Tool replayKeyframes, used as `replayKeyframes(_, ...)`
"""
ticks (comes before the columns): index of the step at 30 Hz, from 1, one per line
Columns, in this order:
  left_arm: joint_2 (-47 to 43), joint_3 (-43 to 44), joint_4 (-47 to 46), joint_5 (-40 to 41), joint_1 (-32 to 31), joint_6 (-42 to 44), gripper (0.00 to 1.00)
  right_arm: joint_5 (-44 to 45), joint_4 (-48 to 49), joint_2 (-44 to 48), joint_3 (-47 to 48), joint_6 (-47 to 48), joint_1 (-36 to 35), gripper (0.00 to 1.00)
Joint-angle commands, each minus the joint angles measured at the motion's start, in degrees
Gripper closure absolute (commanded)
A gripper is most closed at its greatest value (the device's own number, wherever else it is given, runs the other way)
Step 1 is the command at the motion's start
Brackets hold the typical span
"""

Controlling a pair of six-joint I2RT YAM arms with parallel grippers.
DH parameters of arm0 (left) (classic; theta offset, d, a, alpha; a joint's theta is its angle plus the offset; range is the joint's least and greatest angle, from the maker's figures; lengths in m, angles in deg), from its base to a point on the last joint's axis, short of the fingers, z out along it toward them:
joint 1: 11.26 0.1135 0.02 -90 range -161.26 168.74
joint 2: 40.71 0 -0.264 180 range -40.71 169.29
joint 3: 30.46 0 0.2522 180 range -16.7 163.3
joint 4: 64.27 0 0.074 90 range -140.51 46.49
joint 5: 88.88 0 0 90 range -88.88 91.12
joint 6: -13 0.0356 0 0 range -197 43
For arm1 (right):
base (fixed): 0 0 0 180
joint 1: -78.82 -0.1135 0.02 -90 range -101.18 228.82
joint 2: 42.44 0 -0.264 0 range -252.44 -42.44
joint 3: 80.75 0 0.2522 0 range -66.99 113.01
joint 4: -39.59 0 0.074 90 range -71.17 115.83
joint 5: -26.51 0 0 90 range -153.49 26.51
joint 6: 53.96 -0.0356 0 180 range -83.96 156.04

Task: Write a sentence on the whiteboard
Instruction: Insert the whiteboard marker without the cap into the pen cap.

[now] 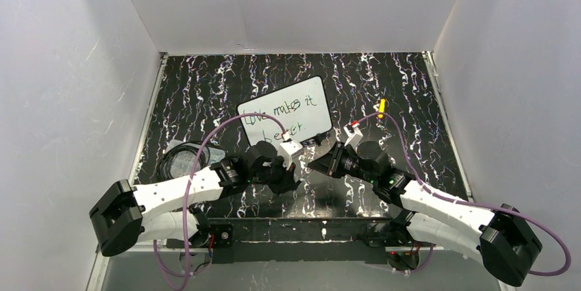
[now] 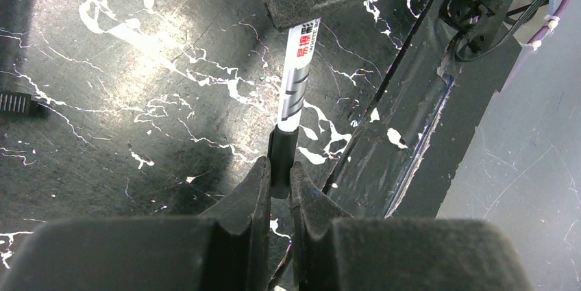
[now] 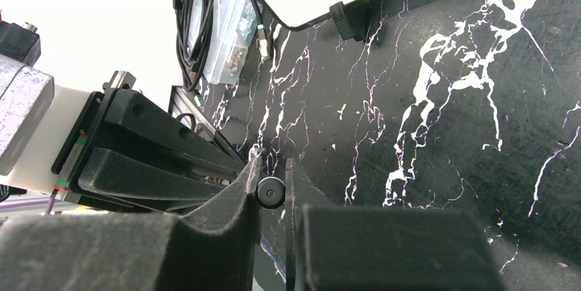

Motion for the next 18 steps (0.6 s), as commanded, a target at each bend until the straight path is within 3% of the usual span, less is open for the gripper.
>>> replayKeyframes(1,-1.49,8.08,-15.93,0.82,0.5,0.34,1.0,-6.85,-7.81,-1.32,-2.26,0.84,-2.63,0.99)
replayKeyframes(18,0.2,12.49,-17.35,0.2,0.49,1.42,1.0,-6.23,-9.46,-3.44,-2.44,1.94,-4.11,0.99)
